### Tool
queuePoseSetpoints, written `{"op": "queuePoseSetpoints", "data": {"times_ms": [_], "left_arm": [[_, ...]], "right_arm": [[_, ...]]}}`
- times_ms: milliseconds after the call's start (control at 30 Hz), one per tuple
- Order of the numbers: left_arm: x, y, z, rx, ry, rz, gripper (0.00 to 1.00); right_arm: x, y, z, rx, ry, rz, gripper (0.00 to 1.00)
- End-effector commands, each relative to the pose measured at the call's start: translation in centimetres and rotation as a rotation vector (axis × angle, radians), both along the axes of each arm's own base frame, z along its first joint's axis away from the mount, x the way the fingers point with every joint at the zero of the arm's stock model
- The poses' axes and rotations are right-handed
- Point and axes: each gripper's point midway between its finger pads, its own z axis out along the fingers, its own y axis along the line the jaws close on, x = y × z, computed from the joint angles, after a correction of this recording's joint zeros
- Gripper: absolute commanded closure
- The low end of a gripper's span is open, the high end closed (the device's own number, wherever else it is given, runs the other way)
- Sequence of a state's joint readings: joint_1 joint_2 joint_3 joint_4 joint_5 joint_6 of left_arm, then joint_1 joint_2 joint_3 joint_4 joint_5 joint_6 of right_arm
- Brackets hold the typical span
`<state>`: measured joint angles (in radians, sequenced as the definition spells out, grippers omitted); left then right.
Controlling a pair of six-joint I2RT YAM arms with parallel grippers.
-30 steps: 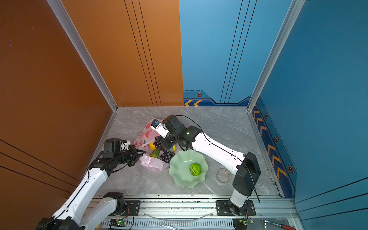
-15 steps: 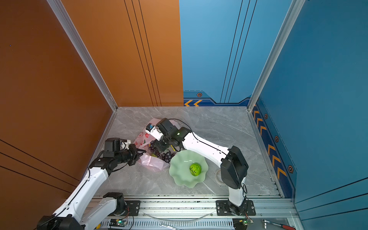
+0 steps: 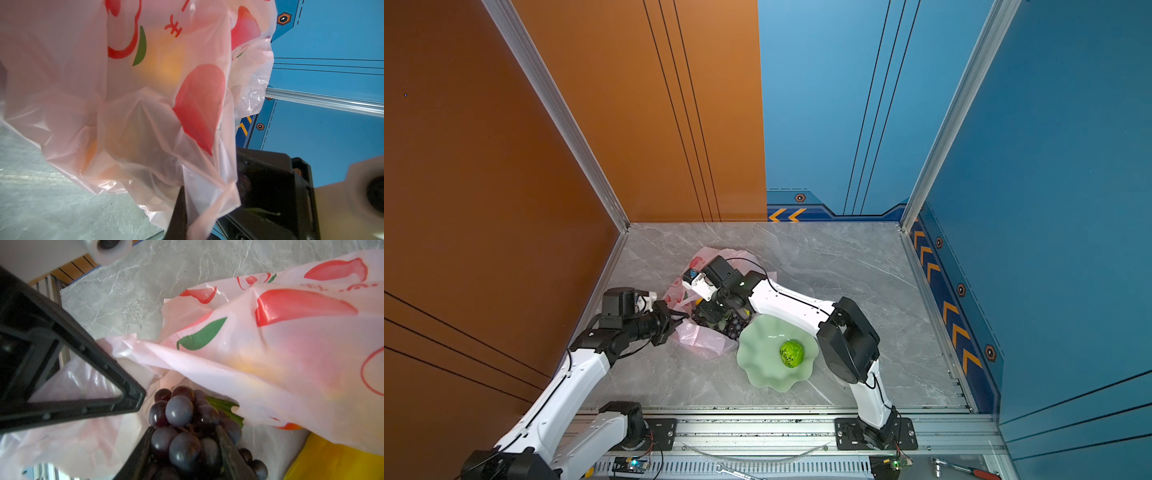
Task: Place the fruits into the plastic bag
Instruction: Place the fruit in the plastic bag.
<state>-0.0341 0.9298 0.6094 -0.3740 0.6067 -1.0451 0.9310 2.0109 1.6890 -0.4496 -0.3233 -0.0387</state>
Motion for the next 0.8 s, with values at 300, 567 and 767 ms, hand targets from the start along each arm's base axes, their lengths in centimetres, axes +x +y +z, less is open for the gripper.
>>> {"op": "queuePoseSetpoints", "data": {"times_ms": [300, 567, 767], "left_arm": [[0.0, -0.2, 1.1, -0.002, -0.017, -0.006, 1.00], [0.0, -0.2, 1.4, -0.004, -0.020, -0.008, 1.00], [0.1, -0.1, 1.4, -0.001, -0.019, -0.006, 1.00]], "right_arm": [[1.1, 4.8, -0.9, 0.145, 0.094, -0.025, 0.57], [1.5, 6.7, -1.9, 0.230, 0.196, -0.069, 0.57], [1.4, 7.3, -3.3, 0.240, 0.260, -0.090, 0.53]]}}
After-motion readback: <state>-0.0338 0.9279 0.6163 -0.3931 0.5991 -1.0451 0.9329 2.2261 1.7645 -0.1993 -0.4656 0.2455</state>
